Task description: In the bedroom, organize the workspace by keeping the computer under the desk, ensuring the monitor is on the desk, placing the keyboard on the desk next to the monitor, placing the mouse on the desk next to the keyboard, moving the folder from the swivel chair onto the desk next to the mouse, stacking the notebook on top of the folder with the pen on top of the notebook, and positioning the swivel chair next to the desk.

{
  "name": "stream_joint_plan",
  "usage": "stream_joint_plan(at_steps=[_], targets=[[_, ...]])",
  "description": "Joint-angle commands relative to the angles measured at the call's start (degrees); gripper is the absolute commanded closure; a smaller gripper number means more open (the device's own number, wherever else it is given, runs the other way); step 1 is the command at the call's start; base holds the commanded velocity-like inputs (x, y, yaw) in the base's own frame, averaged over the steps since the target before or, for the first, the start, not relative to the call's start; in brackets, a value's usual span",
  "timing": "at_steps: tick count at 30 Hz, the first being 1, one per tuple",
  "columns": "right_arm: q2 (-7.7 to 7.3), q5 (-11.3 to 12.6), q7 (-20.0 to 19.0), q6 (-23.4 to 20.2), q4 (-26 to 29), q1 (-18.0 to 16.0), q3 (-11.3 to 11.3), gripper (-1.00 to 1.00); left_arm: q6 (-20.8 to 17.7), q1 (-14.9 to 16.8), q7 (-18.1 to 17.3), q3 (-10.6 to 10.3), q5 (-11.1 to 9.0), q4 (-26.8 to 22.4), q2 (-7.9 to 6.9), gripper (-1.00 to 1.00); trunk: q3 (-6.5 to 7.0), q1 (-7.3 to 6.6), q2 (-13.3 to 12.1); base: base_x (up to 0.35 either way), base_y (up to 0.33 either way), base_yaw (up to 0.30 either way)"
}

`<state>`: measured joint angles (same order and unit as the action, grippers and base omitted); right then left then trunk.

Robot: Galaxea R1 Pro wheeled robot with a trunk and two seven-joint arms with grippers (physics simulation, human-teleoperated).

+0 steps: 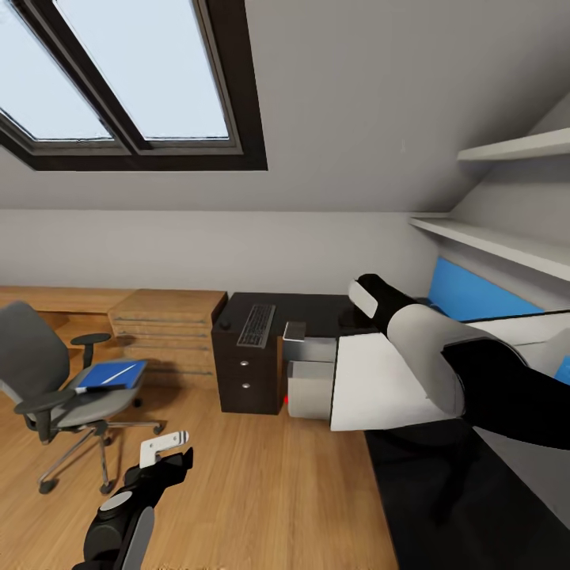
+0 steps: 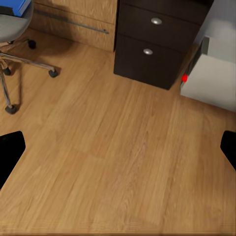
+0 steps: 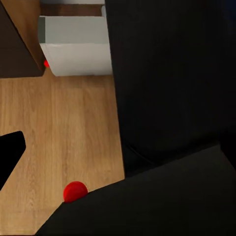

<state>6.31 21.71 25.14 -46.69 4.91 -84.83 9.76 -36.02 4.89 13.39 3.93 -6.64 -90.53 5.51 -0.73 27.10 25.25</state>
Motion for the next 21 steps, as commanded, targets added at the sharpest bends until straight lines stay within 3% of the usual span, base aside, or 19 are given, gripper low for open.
stream_joint_plan(at_steps=[1,9,13,21], targets=[[-0.01,1.0,0.4,-0.2,-0.2,0.0,-0.4,-1.00,-0.2,0.0,0.4,0.0,-0.6,-0.1,0.03,-1.00,-0.10,0.00,0.1,-0.231,0.000,0.000],[-0.04,1.0,0.4,-0.2,-0.8,0.0,-0.3,-1.00,-0.3,0.0,0.4,0.0,-0.6,-0.1,0.09,-1.00,-0.10,0.00,0.1,-0.153,0.000,0.000],[0.01,1.0,0.4,-0.2,-0.8,0.0,2.0,-1.00,-0.4,0.0,0.3,-0.1,-0.7,-0.1,0.11,-1.00,-0.10,0.00,0.1,-0.136,0.000,0.000],[0.06,1.0,0.4,-0.2,-0.9,0.0,2.4,-1.00,-0.4,0.0,0.3,-0.1,-0.7,-0.1,0.12,-1.00,-0.10,0.00,0.1,-0.129,0.000,0.000]])
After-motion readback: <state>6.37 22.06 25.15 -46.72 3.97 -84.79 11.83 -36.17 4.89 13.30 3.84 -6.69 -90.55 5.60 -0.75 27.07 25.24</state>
